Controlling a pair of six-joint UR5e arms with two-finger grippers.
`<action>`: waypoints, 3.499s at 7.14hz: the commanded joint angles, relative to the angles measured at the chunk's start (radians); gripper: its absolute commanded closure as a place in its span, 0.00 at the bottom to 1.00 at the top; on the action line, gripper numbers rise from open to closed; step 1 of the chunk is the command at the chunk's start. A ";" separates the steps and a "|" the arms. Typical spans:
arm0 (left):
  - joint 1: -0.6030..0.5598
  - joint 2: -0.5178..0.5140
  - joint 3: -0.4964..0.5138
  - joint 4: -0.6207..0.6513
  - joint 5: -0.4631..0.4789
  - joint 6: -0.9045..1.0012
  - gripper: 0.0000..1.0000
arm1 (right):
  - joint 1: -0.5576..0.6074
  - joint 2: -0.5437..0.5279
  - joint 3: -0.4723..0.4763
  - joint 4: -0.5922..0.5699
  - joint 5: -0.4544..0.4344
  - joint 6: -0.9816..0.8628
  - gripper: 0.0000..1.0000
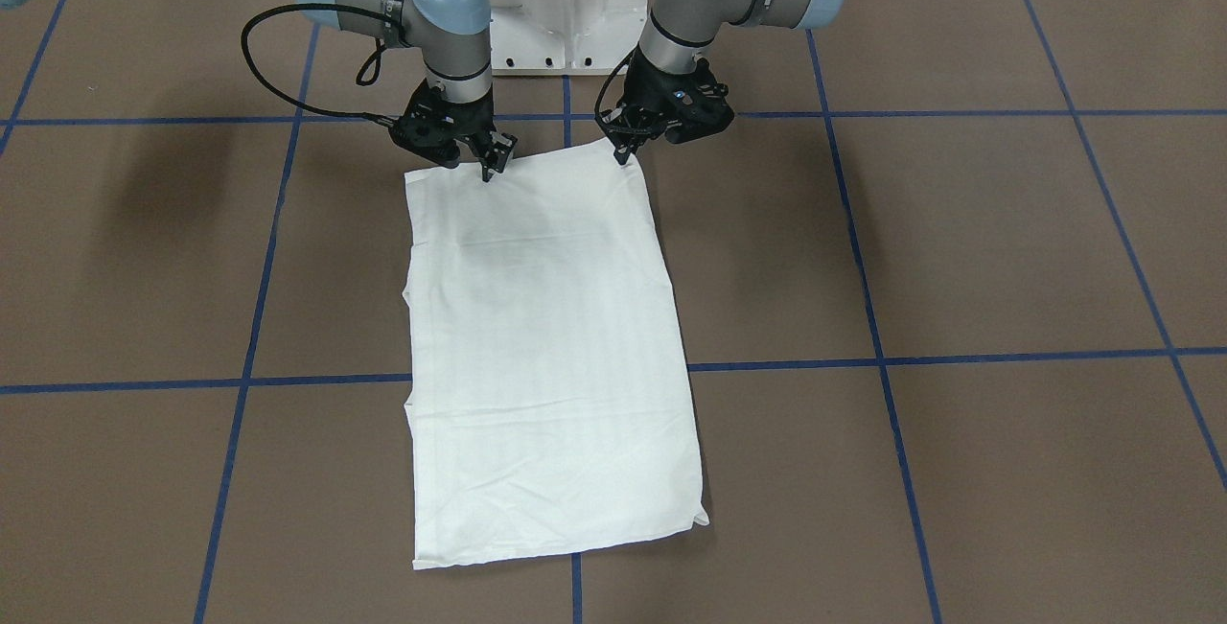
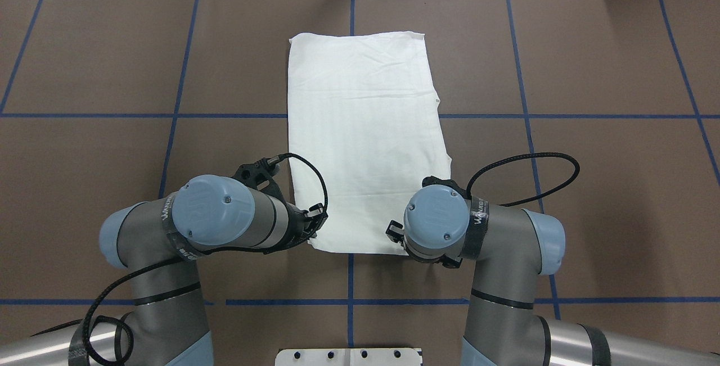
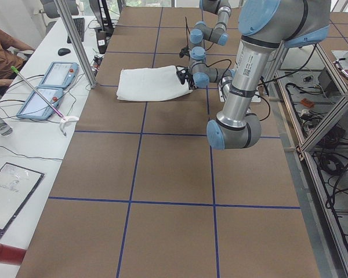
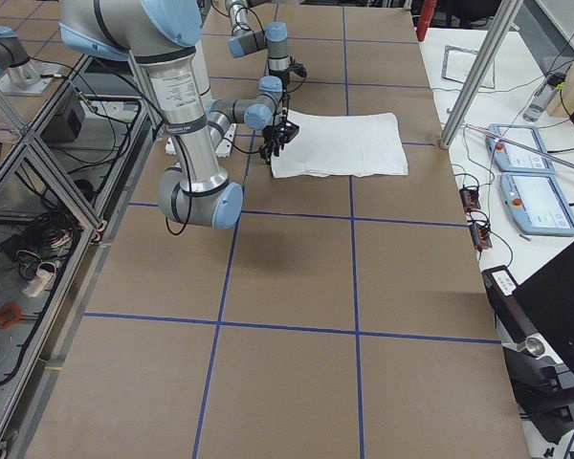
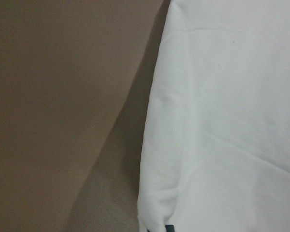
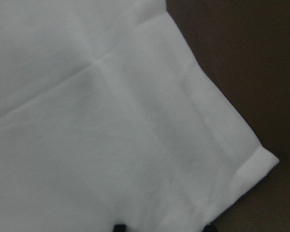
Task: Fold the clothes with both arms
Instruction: 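Grasp the near edge of the white shirt with both grippers, then lift the near edge with both grippers and carry it away from the robot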
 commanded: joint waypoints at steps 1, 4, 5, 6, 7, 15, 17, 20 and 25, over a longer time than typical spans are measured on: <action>0.000 0.000 0.001 0.000 0.001 0.000 1.00 | 0.000 0.010 0.001 0.000 0.001 -0.003 0.83; 0.000 0.000 0.001 0.000 0.001 0.000 1.00 | 0.000 0.016 0.014 -0.002 0.006 -0.003 1.00; 0.000 0.000 0.001 0.000 -0.001 0.000 1.00 | 0.000 0.018 0.029 -0.002 0.006 -0.001 1.00; -0.002 0.002 -0.005 0.002 -0.002 0.000 1.00 | 0.001 0.016 0.053 -0.002 0.003 0.010 1.00; -0.002 0.012 -0.025 0.003 -0.002 0.000 1.00 | 0.000 0.015 0.058 -0.002 0.007 0.008 1.00; 0.150 0.121 -0.443 0.331 -0.010 -0.038 1.00 | -0.117 -0.034 0.423 -0.131 0.127 0.008 1.00; 0.138 0.100 -0.442 0.325 -0.051 -0.032 1.00 | -0.060 -0.020 0.419 -0.129 0.136 0.001 1.00; -0.006 0.043 -0.427 0.305 -0.052 -0.009 1.00 | 0.059 0.015 0.405 -0.123 0.132 -0.090 1.00; -0.227 -0.035 -0.124 0.071 -0.108 0.029 1.00 | 0.244 0.138 0.158 -0.118 0.135 -0.228 1.00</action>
